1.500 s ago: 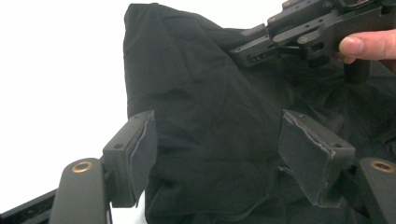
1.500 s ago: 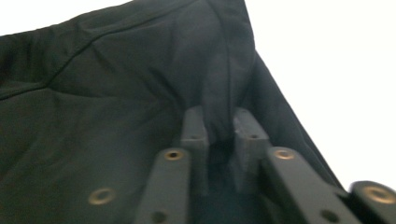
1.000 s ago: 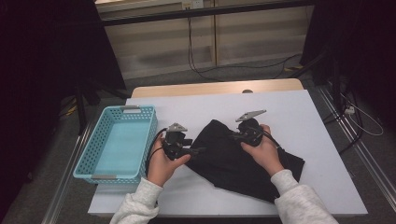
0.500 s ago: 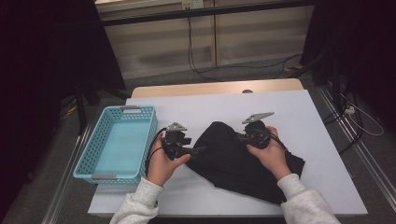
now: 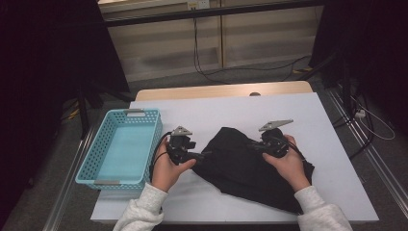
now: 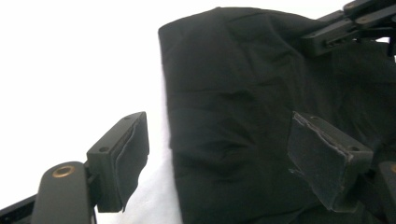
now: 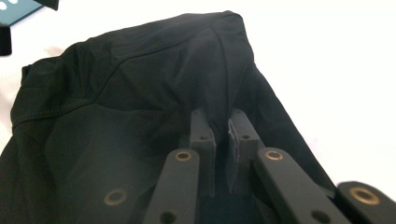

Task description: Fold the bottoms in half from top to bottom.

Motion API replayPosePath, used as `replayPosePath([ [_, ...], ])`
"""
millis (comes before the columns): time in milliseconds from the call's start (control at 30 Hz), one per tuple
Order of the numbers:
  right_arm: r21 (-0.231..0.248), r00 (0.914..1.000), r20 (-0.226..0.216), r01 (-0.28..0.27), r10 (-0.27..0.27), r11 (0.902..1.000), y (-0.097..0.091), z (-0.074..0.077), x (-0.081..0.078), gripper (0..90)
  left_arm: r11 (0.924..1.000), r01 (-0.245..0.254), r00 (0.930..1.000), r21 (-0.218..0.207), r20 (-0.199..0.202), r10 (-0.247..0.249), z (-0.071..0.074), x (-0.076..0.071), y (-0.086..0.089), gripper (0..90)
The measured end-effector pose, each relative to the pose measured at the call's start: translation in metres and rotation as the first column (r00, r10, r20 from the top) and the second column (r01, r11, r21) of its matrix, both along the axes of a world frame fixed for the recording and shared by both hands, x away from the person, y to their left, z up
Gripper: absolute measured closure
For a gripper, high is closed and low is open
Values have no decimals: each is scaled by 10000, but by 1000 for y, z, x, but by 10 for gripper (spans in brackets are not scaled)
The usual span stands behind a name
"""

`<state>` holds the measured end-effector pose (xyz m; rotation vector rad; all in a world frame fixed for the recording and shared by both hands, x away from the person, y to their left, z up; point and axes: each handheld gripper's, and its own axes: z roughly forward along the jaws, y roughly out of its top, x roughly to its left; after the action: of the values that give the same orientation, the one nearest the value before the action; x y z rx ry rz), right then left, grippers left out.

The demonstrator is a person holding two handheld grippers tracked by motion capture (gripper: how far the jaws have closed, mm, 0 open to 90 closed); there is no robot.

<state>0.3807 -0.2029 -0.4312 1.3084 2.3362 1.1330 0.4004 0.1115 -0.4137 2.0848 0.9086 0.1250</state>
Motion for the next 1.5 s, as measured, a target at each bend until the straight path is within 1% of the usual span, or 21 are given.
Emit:
replayPosePath([
  [67, 46, 10000, 30, 43, -44, 10000, -3, 0, -2, 834, 10000, 38, 10000, 76, 81, -38, 0, 1, 1, 214],
  [100, 75, 10000, 68, 63, -64, 10000, -4, 0, -3, 834, 10000, -40, 10000, 27, 70, 40, 0, 1, 1, 214],
  [267, 157, 9999, 50, 118, -119, 9998, -8, -2, -7, 834, 10000, -14, 10000, 81, -46, 14, -3, 2, 2, 214],
  [333, 101, 9999, 55, 111, -111, 9999, -9, -2, -8, 833, 9999, -94, 9999, 128, -58, 95, -5, 2, 2, 219],
  [367, 66, 9999, 61, 103, -103, 9999, -9, -3, -9, 833, 9998, 3, 10000, 201, -100, -1, -5, 3, 3, 219],
  [400, 110, 9999, 42, 125, -125, 9999, -9, -3, -9, 833, 9998, -23, 10000, 219, -92, 25, -6, 3, 3, 220],
  [467, 95, 10000, 23, 93, -94, 9999, -10, -4, -10, 833, 9998, -142, 9999, 156, -73, 143, -6, 3, 4, 220],
  [733, 79, 9998, 24, 200, -201, 9998, -15, -5, -14, 832, 9996, -65, 10000, 277, -38, 66, -6, 1, 4, 221],
  [833, 194, 9997, -17, 227, -227, 9996, -18, -5, -16, 833, 9997, -78, 10000, 214, -45, 79, -5, 1, 4, 220],
  [1000, 178, 9997, -33, 227, -227, 9996, -20, -6, -18, 833, 9998, -119, 9999, 178, -20, 120, -4, 0, 3, 218],
  [1033, 233, 9997, -69, 219, -218, 9995, -20, -6, -19, 833, 9998, -83, 10000, 197, -17, 84, -4, 0, 3, 218],
  [1333, 150, 9997, -62, 234, -233, 9996, -23, -8, -21, 833, 9999, -9, 10000, 165, -74, 10, -4, -1, 2, 214],
  [1400, 172, 9997, -82, 233, -231, 9996, -24, -8, -21, 833, 9998, 39, 10000, 218, -63, -38, -4, 0, 3, 214],
  [1433, 167, 9997, -61, 229, -228, 9996, -24, -8, -21, 833, 9999, -24, 10000, 155, -66, 25, -4, 0, 3, 214],
  [1500, 181, 9996, -79, 256, -255, 9995, -25, -8, -22, 833, 9997, 18, 10000, 231, -35, -18, -3, 0, 4, 214],
])
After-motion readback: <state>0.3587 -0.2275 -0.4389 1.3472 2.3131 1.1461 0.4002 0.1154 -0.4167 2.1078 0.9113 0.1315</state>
